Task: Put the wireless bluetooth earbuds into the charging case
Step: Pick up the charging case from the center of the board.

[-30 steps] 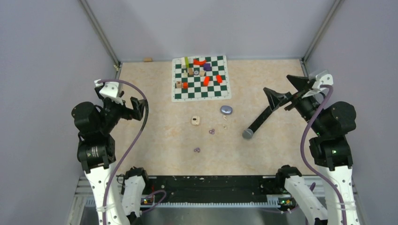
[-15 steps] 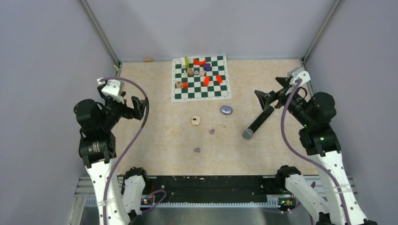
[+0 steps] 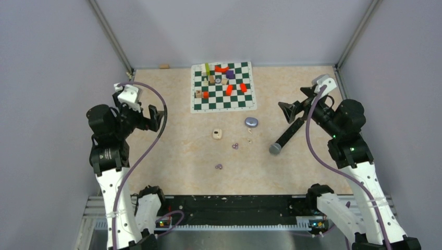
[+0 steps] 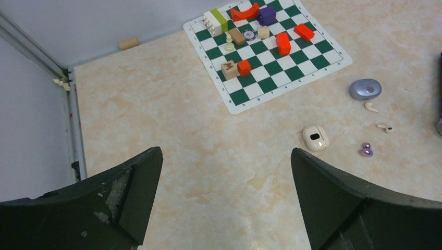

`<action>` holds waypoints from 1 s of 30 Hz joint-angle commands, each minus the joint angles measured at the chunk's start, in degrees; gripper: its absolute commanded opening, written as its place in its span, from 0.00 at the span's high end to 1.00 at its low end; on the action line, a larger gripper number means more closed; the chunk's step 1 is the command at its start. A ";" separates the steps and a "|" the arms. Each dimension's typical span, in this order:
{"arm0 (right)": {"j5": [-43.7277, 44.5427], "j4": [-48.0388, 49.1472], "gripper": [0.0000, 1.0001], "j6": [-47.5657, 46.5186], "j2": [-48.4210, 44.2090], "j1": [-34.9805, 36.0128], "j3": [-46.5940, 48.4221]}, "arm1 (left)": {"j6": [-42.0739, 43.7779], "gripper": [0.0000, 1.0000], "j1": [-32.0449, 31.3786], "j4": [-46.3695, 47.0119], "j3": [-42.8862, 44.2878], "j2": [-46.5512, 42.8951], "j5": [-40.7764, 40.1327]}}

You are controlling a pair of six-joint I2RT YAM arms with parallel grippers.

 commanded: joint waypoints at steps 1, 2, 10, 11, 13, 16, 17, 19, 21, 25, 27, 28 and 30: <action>0.89 3.20 0.01 -1.15 0.41 0.79 -0.87 | 0.13 0.01 -3.33 2.13 -1.39 3.09 -1.24; 1.16 3.50 0.01 -1.30 0.60 0.80 -1.20 | -0.16 0.01 -4.96 2.82 -1.77 4.18 -2.80; 1.43 5.08 0.01 -2.35 3.44 0.84 -2.93 | 0.36 0.01 -22.10 6.54 -2.90 15.61 -18.91; 1.21 5.31 0.01 -2.55 3.60 0.88 -3.25 | 0.86 0.01 -23.26 6.55 -2.73 16.85 -18.46; 0.25 5.38 0.01 -2.87 4.01 0.89 -3.58 | 3.49 0.01 -25.15 6.51 -2.63 18.94 -16.22; -1.42 5.41 0.01 -3.66 4.44 0.88 -4.15 | 9.62 0.01 -27.21 7.83 -3.82 20.60 -11.41; -1.76 5.53 0.01 -3.93 4.44 0.87 -4.47 | 12.37 0.01 -27.59 8.77 -4.65 21.06 -9.33; -2.36 6.11 0.01 -4.32 4.49 0.87 -5.10 | 17.99 0.01 -28.02 10.20 -6.28 22.13 -5.02; -2.95 6.44 0.01 -4.55 4.78 0.88 -5.64 | 23.44 0.01 -28.70 11.34 -7.55 23.80 -1.38; -3.63 6.75 0.01 -4.99 5.74 0.89 -6.24 | 31.49 0.01 -31.48 10.70 -6.21 29.98 -0.38; -3.99 6.73 0.01 -5.57 5.92 0.84 -6.57 | 36.11 0.01 -32.27 6.12 -3.64 33.13 1.64; -4.43 6.71 0.01 -5.92 5.87 0.88 -6.72 | 37.48 0.01 -32.50 4.28 -2.23 34.69 2.67; -5.69 6.97 0.01 -6.19 5.64 0.86 -7.22 | 38.89 0.01 -32.87 2.97 -0.22 37.40 4.42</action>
